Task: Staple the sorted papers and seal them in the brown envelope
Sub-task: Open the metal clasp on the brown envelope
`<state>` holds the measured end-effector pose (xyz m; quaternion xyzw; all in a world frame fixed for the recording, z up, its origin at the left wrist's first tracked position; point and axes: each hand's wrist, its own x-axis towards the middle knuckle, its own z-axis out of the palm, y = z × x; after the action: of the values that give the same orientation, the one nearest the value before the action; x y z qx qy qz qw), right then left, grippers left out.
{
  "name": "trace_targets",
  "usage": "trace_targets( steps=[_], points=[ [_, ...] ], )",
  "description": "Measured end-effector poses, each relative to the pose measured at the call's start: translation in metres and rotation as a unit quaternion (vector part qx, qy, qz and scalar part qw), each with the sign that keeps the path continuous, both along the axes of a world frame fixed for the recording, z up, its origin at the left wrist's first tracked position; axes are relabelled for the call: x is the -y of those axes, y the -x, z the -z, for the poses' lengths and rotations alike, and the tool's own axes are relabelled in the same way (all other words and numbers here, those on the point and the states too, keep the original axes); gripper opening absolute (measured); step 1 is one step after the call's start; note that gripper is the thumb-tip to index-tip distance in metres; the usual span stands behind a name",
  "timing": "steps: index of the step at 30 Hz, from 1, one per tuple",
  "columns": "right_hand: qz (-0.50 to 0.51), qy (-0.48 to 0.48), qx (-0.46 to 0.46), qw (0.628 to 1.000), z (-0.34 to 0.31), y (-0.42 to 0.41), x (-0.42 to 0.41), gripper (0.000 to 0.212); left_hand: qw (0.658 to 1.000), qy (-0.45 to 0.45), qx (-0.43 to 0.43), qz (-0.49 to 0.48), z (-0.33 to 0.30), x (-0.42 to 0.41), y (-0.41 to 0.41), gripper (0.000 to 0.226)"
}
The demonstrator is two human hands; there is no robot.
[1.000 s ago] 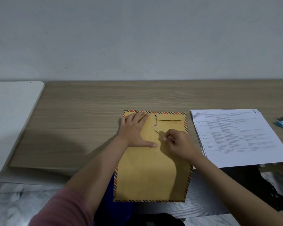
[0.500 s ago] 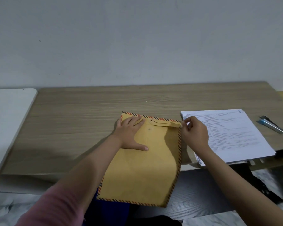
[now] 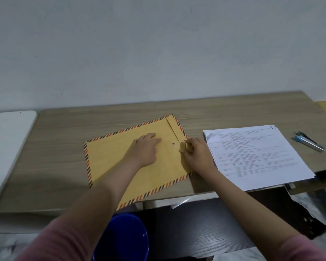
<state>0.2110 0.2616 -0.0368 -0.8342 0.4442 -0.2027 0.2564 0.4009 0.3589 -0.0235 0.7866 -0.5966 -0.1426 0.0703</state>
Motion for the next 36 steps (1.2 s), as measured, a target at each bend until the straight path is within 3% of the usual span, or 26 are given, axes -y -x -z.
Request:
trace_targets(
  steps=[2,5,10,15,18,25,30,33,36],
  points=[
    [0.011,0.011,0.001,1.0,-0.001,-0.002,0.0,0.018,0.999,-0.001,-0.035,-0.039,0.01,-0.003,0.012,0.058],
    [0.013,0.012,-0.015,1.0,-0.004,-0.003,0.002,0.019,0.999,0.002,0.003,-0.042,0.025,-0.007,0.024,0.077],
    [0.009,-0.025,-0.026,0.999,0.0,0.005,0.01,0.048,0.999,0.031,0.034,-0.001,0.03,-0.01,0.015,0.085],
    [0.009,-0.025,0.019,0.999,0.0,0.01,0.007,0.026,0.999,0.034,0.038,0.01,0.032,-0.01,0.01,0.083],
    [0.025,-0.026,0.05,0.998,-0.002,0.017,0.009,0.032,0.999,0.03,0.036,0.014,0.032,-0.011,0.01,0.082],
    [-0.078,0.134,-0.051,0.987,-0.011,0.038,0.026,0.046,0.997,0.029,0.037,0.054,0.032,-0.01,-0.001,0.082],
    [-0.102,0.07,-0.06,0.991,-0.01,0.047,0.029,0.032,0.998,-0.005,0.02,0.064,0.024,-0.007,0.0,0.069],
    [-0.091,-0.004,-0.045,0.995,-0.008,0.051,0.03,0.037,0.998,0.026,-0.011,0.051,0.015,-0.001,0.021,0.062],
    [-0.085,-0.066,-0.037,0.994,-0.005,0.055,0.034,0.045,0.996,0.056,-0.058,-0.045,0.009,0.01,0.049,0.06]
  ],
)
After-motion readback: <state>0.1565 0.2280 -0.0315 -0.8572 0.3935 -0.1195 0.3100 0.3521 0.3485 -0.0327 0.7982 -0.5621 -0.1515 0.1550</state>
